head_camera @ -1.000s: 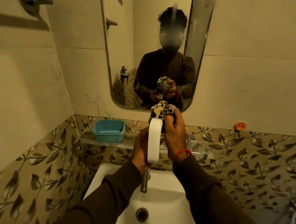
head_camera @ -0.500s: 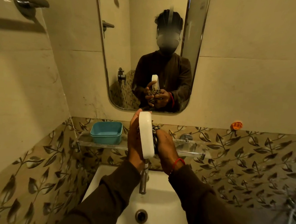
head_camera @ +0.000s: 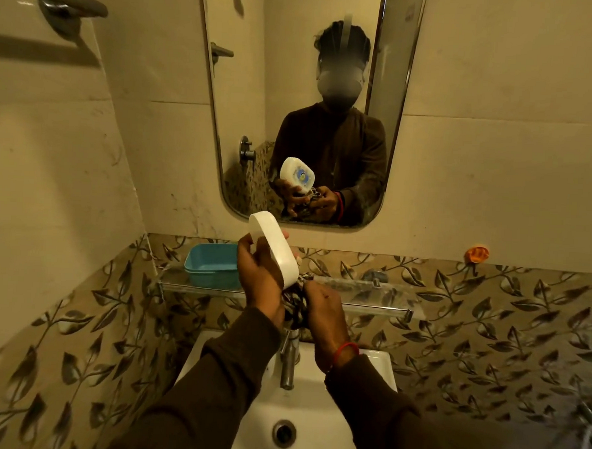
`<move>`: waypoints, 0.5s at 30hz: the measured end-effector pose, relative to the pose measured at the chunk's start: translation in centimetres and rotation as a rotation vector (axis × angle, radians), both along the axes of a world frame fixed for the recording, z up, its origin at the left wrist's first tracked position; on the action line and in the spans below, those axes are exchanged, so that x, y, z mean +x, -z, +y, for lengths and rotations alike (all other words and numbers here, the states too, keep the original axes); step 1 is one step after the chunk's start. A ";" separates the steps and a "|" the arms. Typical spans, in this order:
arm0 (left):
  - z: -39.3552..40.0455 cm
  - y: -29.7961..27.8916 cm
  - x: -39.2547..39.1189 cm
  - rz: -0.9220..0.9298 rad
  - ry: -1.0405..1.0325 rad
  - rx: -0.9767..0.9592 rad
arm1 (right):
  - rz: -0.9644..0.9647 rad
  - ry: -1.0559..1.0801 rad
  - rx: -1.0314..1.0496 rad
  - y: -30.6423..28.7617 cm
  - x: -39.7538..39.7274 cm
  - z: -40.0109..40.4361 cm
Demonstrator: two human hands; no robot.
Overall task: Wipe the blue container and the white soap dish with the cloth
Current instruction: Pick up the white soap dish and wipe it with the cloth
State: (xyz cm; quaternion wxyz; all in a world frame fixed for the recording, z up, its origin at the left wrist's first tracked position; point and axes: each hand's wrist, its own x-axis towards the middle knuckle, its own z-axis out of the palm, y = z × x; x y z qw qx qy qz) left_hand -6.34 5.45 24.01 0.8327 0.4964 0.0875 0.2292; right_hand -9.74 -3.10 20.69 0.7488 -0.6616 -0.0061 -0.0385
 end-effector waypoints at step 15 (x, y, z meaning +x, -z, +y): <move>1.3 3.7 1.1 0.148 -0.147 0.363 | -0.685 0.317 -0.377 0.6 -0.4 -0.3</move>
